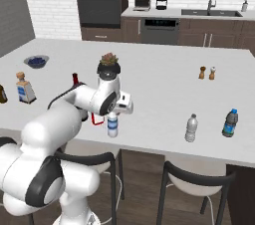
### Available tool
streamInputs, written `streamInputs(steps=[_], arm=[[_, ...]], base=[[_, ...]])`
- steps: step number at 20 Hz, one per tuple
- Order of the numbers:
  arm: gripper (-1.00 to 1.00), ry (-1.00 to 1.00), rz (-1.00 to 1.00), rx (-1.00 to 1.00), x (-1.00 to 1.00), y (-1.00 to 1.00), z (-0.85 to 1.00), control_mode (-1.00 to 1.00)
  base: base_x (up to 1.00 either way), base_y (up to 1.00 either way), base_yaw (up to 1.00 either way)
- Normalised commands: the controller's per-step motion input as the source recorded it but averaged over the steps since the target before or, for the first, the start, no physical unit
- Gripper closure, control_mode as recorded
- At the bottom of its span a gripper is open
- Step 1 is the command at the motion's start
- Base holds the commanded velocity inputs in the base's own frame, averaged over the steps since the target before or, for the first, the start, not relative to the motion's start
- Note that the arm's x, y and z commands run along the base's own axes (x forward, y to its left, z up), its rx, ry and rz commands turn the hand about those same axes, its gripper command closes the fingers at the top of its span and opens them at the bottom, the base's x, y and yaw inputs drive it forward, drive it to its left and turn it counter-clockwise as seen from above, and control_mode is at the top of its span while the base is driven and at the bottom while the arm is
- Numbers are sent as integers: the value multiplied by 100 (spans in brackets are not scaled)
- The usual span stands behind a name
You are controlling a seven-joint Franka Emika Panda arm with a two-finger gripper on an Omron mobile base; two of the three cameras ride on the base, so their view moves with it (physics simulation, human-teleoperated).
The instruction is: Move the plastic bottles in the middle to the plastics group, and the glass bottles in the middle to the glass group.
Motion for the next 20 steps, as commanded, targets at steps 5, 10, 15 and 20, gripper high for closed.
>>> streamInputs(steps=[5,10,15,20], arm=[[100,5,0,0,-17,-80,0,-100],[100,3,0,0,-11,-66,0,-100],[100,3,-2,0,6,-41,0,-100],[100,3,-5,0,26,-42,0,-100]], base=[[0,0,0],[0,0,0],[0,0,0],[0,0,0]])
